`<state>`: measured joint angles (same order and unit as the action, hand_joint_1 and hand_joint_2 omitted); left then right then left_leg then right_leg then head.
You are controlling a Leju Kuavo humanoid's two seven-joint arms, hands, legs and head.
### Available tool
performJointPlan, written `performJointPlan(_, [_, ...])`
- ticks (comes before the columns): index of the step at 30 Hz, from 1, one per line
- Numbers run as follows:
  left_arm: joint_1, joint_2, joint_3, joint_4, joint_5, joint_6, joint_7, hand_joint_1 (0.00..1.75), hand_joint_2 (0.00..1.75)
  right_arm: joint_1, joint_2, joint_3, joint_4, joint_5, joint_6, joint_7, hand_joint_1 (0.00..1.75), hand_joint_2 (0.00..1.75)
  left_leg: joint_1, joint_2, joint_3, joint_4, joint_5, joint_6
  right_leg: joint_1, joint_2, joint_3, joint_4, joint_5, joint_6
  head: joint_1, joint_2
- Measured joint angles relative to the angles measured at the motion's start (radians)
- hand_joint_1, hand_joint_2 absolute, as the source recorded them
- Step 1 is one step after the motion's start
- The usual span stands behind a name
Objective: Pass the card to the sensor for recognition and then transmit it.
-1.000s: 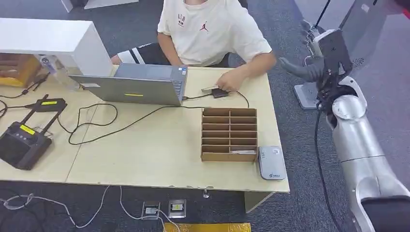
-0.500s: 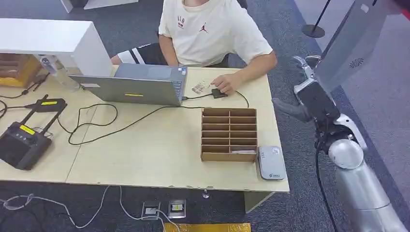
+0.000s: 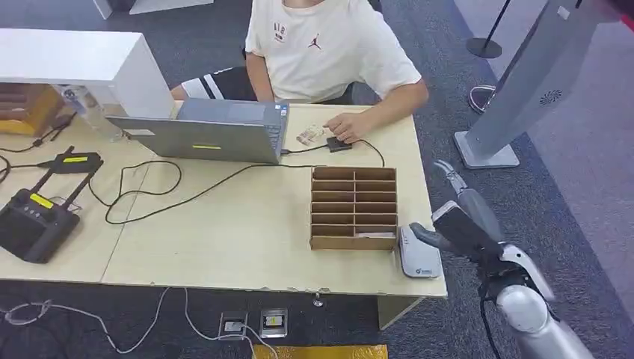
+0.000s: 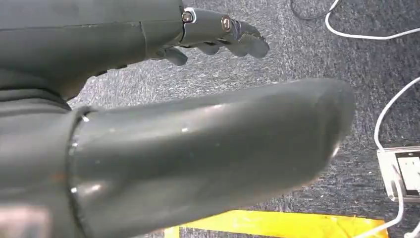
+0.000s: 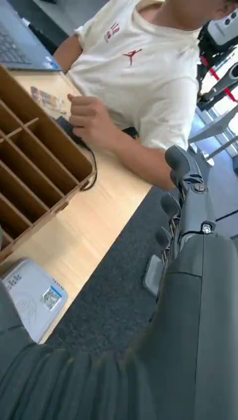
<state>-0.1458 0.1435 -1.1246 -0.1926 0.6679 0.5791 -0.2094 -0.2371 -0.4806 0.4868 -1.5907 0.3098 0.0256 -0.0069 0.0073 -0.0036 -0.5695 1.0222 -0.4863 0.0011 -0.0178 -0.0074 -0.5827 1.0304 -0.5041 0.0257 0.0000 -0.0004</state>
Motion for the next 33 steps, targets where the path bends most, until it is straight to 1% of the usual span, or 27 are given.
performJointPlan(5, [0.000,-0.002,0.000,0.000,0.007,0.004,0.003,0.00,0.00,0.025,-0.025,0.017,-0.008,0.028,-0.001,0.005,0.00,1.75,0.000,0.000,0.000,0.000,0.000,0.000,0.000,0.001,0.000,0.000,0.000,0.000,0.000,0.000])
performJointPlan(10, [0.000,-0.003,0.000,0.000,0.010,0.008,0.004,0.00,0.00,0.035,-0.048,0.047,-0.005,0.111,-0.035,0.021,0.00,1.75,0.000,0.000,0.000,0.000,0.000,0.000,0.000,0.000,0.000,0.000,0.000,0.000,0.000,0.000])
performJointPlan(13, [0.000,-0.004,0.000,0.000,0.007,0.008,0.015,0.00,0.00,0.039,-0.069,0.070,0.004,0.212,-0.077,0.062,0.00,1.75,0.000,0.000,0.000,0.000,0.000,0.000,0.000,0.000,0.000,0.000,0.000,0.000,0.000,0.000])
performJointPlan(15, [0.000,-0.004,0.000,0.000,0.003,0.006,0.021,0.00,0.00,0.038,-0.083,0.085,0.014,0.279,-0.092,0.085,0.00,1.75,0.000,0.000,0.000,0.000,0.000,0.000,0.000,0.000,0.000,0.000,0.000,0.000,0.000,0.000])
performJointPlan(17, [-0.005,-0.009,-0.006,0.000,-0.038,-0.015,0.023,0.00,0.00,0.033,-0.093,0.103,0.024,0.375,-0.088,0.084,0.00,1.75,0.000,0.000,0.000,0.000,0.000,0.000,0.000,0.000,-0.001,0.000,0.000,0.000,0.000,0.000])
performJointPlan(18, [-0.020,-0.018,-0.019,0.000,-0.077,-0.044,0.052,0.00,0.00,0.019,-0.093,0.116,0.030,0.431,-0.074,0.067,0.00,1.75,0.000,0.000,-0.001,0.000,0.000,0.000,0.000,0.000,-0.001,0.000,0.000,0.000,0.000,0.000])
performJointPlan(19, [-0.047,-0.028,-0.031,0.000,-0.100,-0.065,0.096,0.00,0.00,-0.007,-0.088,0.131,0.044,0.479,-0.057,0.053,0.00,1.75,0.000,0.000,-0.002,0.000,0.001,0.000,0.000,0.000,-0.001,0.000,0.001,0.000,0.000,0.000])
performJointPlan(21, [-0.111,-0.050,-0.049,0.000,-0.128,-0.098,0.188,0.00,0.00,-0.059,-0.063,0.158,0.080,0.543,-0.035,0.043,0.00,1.75,0.000,-0.003,-0.002,0.000,0.003,0.002,0.000,-0.004,0.000,0.000,0.001,0.001,0.000,0.000])
performJointPlan(22, [-0.132,-0.061,-0.056,-0.001,-0.134,-0.107,0.213,0.00,0.00,-0.072,-0.053,0.169,0.093,0.558,-0.031,0.042,0.00,1.75,0.000,-0.005,-0.002,0.000,0.004,0.002,0.000,-0.006,0.001,0.000,0.001,0.001,0.001,0.000])
performJointPlan(23, [-0.149,-0.069,-0.060,-0.001,-0.136,-0.112,0.224,0.00,0.00,-0.080,-0.047,0.177,0.101,0.568,-0.027,0.043,0.00,1.75,0.000,-0.006,-0.002,0.000,0.004,0.002,0.000,-0.007,0.001,0.000,0.001,0.001,0.000,0.000])
performJointPlan(26, [-0.174,-0.091,-0.088,-0.002,-0.143,-0.118,0.228,0.00,0.00,-0.092,-0.037,0.205,0.129,0.591,-0.026,0.054,0.00,1.75,0.000,-0.004,-0.002,0.000,0.004,0.000,0.000,-0.004,0.000,0.000,0.002,0.000,-0.001,0.000])
performJointPlan(33, [-0.194,-0.100,-0.123,-0.001,-0.145,-0.120,0.221,0.00,0.00,-0.094,-0.019,0.232,0.141,0.550,-0.003,0.082,0.00,1.75,0.000,-0.004,-0.002,0.000,0.002,0.000,0.000,-0.004,-0.001,0.000,0.000,0.000,0.000,0.000])
